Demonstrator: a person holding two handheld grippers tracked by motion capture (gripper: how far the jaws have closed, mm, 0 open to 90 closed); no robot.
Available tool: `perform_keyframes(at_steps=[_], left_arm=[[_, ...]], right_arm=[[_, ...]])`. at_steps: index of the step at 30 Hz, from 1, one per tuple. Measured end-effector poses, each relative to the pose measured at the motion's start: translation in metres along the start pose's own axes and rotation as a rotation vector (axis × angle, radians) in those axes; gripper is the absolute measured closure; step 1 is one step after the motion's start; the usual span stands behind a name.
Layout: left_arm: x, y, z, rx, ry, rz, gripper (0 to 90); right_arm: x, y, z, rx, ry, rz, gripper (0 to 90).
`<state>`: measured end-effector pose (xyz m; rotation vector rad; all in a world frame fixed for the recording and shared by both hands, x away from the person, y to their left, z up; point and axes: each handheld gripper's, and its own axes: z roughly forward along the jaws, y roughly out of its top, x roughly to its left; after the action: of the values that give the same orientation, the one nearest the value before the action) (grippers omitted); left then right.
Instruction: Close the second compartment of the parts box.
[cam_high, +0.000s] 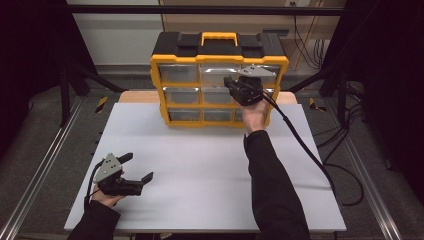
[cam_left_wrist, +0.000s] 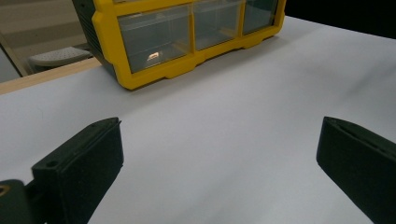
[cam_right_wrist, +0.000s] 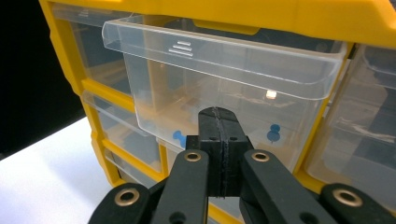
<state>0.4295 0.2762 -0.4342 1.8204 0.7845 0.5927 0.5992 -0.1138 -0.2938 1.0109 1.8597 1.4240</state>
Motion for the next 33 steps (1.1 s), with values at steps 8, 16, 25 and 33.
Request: perform_keyframes(at_steps=[8, 16, 25, 33], left_arm=[[0.000, 0.000, 0.000, 0.001, -0.003, 0.002, 0.3], [0.000, 0.000, 0.001, 0.004, -0.004, 0.003, 0.3], [0.000, 0.000, 0.001, 0.004, -0.005, 0.003, 0.3], [-0.001, 0.000, 0.001, 0.002, -0.006, 0.001, 0.3]], right_arm=[[-0.003, -0.001, 0.007, 0.003, -0.008, 0.000, 90.0], [-0.006, -0.001, 0.011, 0.003, -0.021, 0.004, 90.0], [-0.008, -0.003, 0.016, 0.020, -0.038, 0.001, 90.0], [-0.008, -0.005, 0.019, 0.035, -0.044, -0.016, 90.0]])
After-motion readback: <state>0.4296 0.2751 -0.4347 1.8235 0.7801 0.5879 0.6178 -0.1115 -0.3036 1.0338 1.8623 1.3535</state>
